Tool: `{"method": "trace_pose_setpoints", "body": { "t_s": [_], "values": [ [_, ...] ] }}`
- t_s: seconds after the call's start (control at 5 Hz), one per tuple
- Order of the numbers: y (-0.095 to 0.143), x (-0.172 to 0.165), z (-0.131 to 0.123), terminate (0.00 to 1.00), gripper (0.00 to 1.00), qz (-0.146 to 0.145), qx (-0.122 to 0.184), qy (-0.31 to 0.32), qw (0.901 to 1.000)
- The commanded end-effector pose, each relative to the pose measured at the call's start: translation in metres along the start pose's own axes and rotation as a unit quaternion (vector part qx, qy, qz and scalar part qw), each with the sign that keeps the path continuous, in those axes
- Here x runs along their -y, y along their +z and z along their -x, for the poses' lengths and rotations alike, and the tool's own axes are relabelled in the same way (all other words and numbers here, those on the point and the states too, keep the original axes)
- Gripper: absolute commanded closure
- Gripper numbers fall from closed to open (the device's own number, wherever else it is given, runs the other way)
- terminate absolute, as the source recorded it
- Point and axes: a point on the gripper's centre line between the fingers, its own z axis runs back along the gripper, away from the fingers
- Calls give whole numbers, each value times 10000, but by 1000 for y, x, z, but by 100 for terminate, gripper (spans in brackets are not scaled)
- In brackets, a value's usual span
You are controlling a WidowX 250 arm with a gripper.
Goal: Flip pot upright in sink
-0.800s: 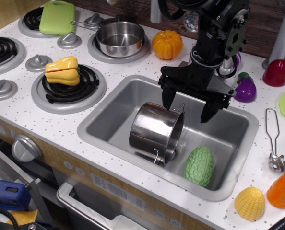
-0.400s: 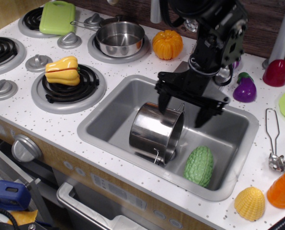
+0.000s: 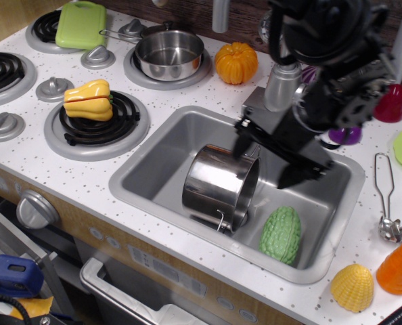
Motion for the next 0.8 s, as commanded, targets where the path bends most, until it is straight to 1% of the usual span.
{"method": "trace_pose_setpoints", "body": {
  "t_s": [0.0, 0.2, 0.6],
  "values": [
    [4, 2, -10, 0, 0, -335, 445, -93, 9984],
    [-9, 0, -9, 0, 0, -426, 670, -151, 9967],
    [-29, -10, -9, 0, 0, -568, 847, -331, 9942]
  ]
}}
